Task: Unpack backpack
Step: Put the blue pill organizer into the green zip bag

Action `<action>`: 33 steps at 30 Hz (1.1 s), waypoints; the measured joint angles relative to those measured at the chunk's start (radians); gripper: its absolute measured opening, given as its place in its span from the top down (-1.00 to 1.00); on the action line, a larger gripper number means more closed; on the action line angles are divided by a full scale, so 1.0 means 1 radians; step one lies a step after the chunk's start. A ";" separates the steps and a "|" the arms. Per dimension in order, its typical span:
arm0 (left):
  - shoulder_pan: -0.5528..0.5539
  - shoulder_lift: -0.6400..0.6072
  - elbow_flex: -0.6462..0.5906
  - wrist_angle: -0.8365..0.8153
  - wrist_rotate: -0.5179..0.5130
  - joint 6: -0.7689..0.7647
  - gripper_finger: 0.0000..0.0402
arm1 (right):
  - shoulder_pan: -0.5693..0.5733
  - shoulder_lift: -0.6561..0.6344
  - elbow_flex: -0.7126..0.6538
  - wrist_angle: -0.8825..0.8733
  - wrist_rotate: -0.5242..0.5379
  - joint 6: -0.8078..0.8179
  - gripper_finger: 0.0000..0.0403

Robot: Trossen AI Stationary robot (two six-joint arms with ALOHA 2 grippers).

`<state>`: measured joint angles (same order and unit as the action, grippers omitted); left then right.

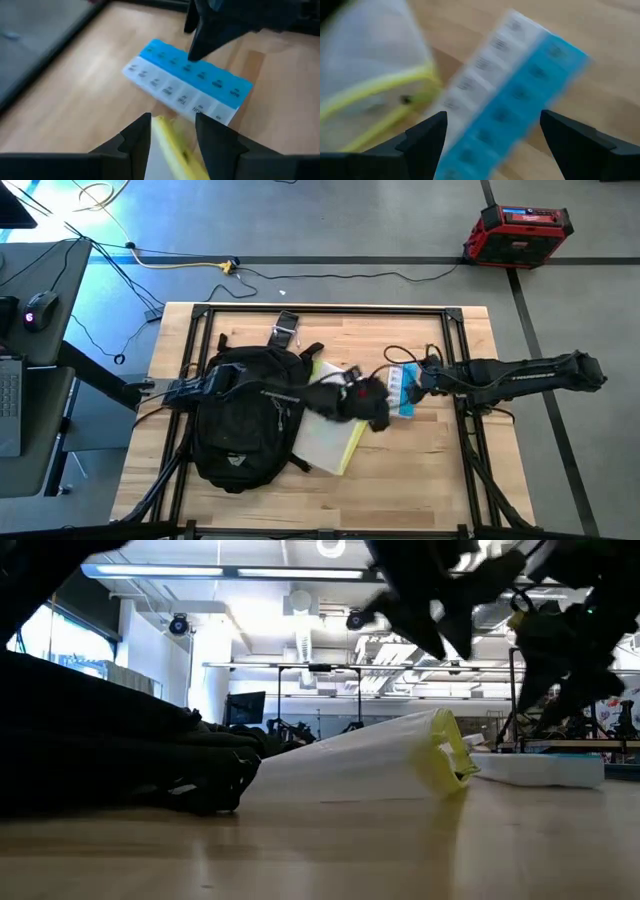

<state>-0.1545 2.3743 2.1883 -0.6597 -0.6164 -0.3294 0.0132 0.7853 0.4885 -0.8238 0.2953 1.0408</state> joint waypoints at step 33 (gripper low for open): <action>0.087 0.165 0.045 0.158 0.271 -0.014 0.57 | -0.018 0.064 -0.347 0.647 -0.121 0.129 -0.52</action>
<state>-0.0675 2.5389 2.2331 -0.5019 -0.3454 -0.3430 -0.0051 0.8494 0.1413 -0.1772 0.1746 1.1697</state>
